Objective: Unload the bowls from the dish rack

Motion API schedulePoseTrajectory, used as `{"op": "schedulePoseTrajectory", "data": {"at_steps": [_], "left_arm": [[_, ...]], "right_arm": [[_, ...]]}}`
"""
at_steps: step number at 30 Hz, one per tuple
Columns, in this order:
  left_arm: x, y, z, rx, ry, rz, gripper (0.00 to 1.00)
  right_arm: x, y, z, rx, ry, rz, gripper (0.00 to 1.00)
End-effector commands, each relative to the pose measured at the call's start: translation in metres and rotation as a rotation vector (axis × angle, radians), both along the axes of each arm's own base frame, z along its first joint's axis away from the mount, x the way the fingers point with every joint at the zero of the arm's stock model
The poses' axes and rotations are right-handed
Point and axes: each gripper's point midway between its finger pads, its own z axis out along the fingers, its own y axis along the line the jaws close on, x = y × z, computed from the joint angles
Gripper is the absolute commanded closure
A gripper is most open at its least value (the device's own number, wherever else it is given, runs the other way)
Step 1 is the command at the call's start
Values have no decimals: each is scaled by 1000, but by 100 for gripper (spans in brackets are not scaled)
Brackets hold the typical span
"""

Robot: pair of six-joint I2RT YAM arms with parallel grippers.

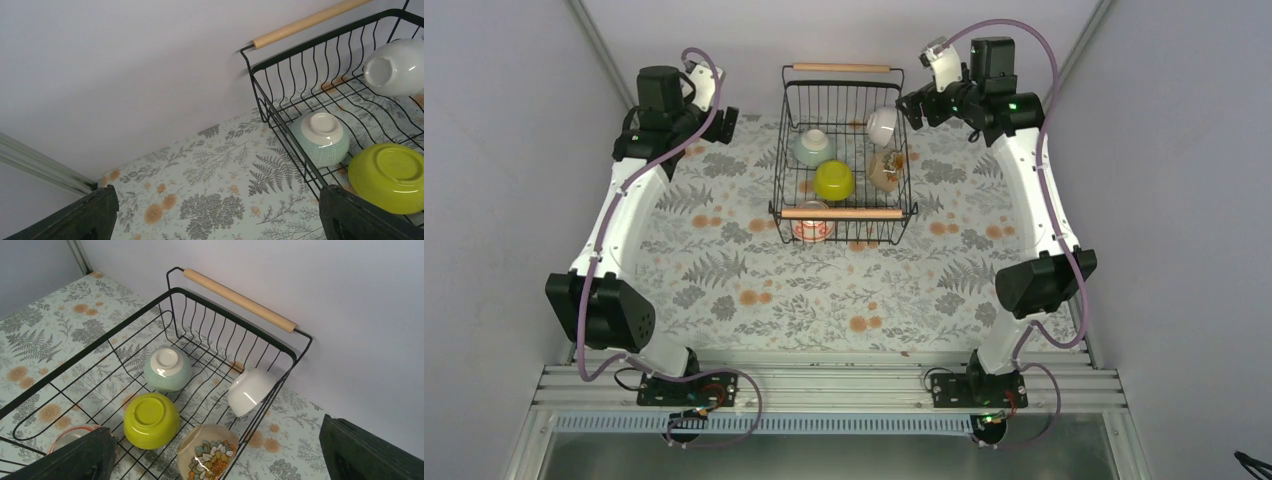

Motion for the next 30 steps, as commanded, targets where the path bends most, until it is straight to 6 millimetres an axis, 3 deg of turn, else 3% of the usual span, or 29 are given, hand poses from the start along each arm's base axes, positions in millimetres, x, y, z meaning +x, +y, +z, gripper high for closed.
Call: {"op": "schedulePoseTrajectory", "data": {"at_steps": [1, 9, 14, 20, 27, 30], "left_arm": [[-4, 2, 18, 6, -39, 9, 0], [-2, -11, 17, -1, -18, -22, 0], [-5, -59, 11, 43, 8, -155, 0], [1, -121, -26, 149, 168, -250, 0], [18, -142, -44, 222, 231, -273, 0], [22, -154, -68, 272, 315, -321, 0]], "right_arm": [[-4, -2, 12, -16, -31, -6, 0], [-5, -4, 2, -32, -13, -9, 0], [-8, -4, -5, -45, 0, -8, 0], [-17, -6, -7, -61, -6, -14, 0], [-28, -9, -12, -85, 4, -14, 0], [-31, -12, -13, -98, 5, -17, 0]]}}
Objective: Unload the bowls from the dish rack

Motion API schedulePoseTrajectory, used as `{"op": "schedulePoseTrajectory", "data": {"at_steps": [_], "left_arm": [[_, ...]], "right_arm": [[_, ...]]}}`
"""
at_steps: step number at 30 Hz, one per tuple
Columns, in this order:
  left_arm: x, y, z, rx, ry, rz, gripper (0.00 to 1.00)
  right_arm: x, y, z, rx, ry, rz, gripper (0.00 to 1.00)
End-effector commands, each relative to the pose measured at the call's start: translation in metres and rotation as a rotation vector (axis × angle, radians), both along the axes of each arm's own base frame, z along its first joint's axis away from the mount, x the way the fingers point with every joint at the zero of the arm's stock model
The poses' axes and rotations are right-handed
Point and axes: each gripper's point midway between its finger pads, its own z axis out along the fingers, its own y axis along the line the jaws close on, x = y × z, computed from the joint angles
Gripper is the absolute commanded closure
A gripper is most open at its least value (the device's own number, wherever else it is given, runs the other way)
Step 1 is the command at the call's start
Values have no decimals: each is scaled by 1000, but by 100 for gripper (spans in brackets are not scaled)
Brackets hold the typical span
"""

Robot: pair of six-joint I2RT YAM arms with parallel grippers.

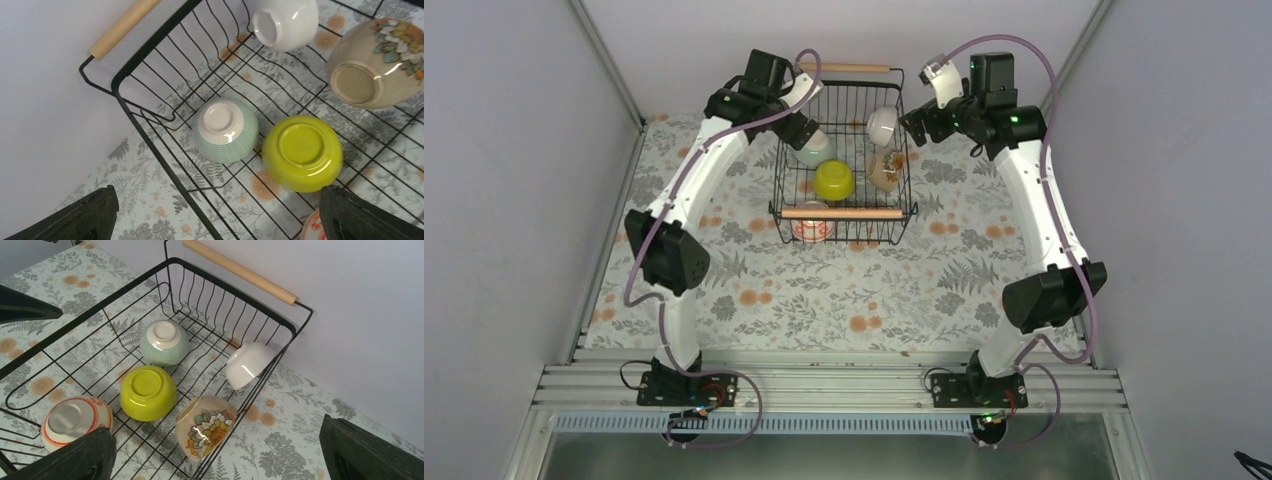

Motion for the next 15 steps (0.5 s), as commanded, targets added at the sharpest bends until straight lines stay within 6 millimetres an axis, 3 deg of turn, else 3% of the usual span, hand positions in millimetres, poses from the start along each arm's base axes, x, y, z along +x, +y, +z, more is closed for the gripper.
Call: {"op": "schedulePoseTrajectory", "data": {"at_steps": [1, 7, 10, 15], "left_arm": [[-3, -2, -20, 124, 90, -32, 0], [-13, -26, -39, 280, 151, -145, 0], [-32, -32, -69, 332, 240, -201, 0], [-55, -31, -95, 352, 340, -244, 0]], "right_arm": [[-10, -3, 7, -38, -31, -2, 0], [-16, -9, 4, -67, -47, -16, 0], [-18, -9, -10, -76, -26, -13, 0], [-22, -10, -23, -93, -15, -8, 0]]}}
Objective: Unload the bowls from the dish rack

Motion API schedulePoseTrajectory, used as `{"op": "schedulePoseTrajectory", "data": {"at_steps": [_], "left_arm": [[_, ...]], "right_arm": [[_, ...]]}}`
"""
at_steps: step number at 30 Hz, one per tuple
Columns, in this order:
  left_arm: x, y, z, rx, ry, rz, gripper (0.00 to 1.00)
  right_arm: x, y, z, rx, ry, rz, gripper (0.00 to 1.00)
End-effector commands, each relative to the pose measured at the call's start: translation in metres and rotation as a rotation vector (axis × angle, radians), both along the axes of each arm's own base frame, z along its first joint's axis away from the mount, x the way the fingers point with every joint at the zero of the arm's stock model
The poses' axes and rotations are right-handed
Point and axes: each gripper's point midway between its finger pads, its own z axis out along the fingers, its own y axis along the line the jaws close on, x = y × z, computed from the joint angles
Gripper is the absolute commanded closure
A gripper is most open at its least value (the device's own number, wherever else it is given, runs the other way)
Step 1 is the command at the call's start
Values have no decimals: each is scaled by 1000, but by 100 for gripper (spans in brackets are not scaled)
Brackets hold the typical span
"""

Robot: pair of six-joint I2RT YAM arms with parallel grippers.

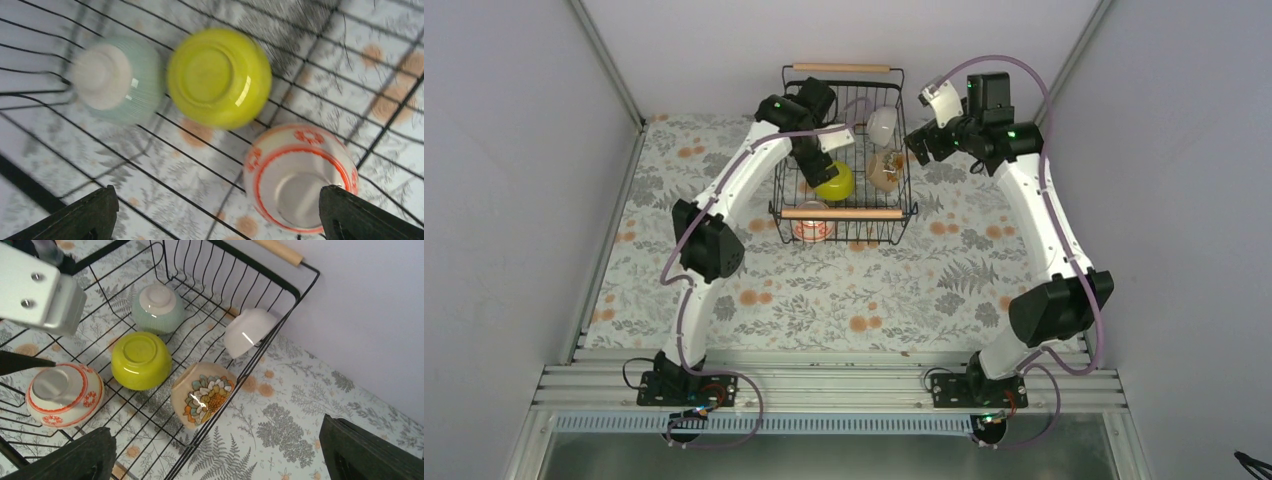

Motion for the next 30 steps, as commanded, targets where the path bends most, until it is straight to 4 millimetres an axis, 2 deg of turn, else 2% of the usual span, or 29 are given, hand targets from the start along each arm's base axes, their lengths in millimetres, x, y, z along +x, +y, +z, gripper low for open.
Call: {"op": "schedulePoseTrajectory", "data": {"at_steps": [1, 8, 14, 22, 30], "left_arm": [[-24, 14, -14, 64, 89, -38, 0], [-41, 18, -42, 139, 159, -101, 0], [-74, 17, -76, 218, 263, -196, 0], [-74, 9, -84, 254, 257, -252, 0], [-88, -5, -101, 312, 278, -315, 3]], "right_arm": [[-4, 1, 4, -23, -43, 9, 0], [-5, 2, -7, -23, -32, 19, 0], [-3, 2, -18, -35, -19, 12, 0], [2, 2, -30, -43, -6, 7, 0], [4, 0, -33, -63, -6, 2, 0]]}}
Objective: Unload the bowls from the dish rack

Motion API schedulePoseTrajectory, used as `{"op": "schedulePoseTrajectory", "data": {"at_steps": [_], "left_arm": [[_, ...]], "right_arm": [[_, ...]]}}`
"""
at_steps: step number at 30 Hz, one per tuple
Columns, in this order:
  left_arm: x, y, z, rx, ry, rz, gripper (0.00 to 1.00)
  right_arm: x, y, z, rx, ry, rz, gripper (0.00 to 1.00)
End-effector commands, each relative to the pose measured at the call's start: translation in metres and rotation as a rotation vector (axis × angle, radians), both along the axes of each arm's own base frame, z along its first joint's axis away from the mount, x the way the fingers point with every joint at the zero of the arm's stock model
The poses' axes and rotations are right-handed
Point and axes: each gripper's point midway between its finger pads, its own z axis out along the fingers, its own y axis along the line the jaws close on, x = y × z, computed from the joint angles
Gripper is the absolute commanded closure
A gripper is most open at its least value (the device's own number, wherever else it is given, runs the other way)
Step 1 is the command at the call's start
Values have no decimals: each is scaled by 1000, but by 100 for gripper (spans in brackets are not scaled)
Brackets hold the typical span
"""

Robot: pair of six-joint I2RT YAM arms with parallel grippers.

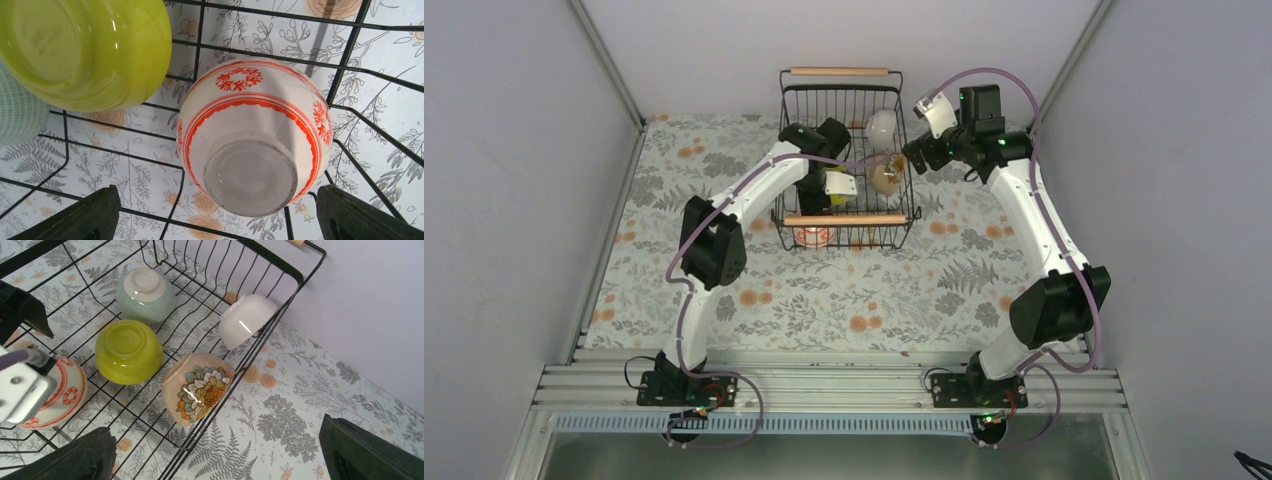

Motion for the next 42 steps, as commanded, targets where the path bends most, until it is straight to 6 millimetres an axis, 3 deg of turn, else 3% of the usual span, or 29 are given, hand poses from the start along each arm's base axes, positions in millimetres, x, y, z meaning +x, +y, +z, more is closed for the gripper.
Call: {"op": "schedulePoseTrajectory", "data": {"at_steps": [1, 8, 18, 21, 28, 32, 37, 42], "left_arm": [[-24, -11, -15, 66, 54, -83, 2], [-51, 0, -41, 157, 128, -122, 3], [-21, -7, -14, 101, 33, -132, 5], [-23, -8, -11, 91, 35, -141, 8], [-33, 2, -25, 116, 89, -157, 8], [-33, 4, -21, 112, 86, -184, 9], [-33, 6, -24, 124, 92, -199, 18], [-34, 7, -28, 129, 101, -206, 21]], "right_arm": [[2, 1, 2, -22, -27, 2, 0], [-2, -2, -8, -39, -15, 4, 0], [-3, -3, -22, -50, -1, 0, 0], [-1, -3, -24, -54, 5, 1, 0], [-1, -3, -25, -63, 8, 2, 0], [-1, -3, -26, -62, 7, 4, 0], [0, -2, -30, -64, 19, 9, 0], [2, -3, -32, -70, 25, 9, 0]]}}
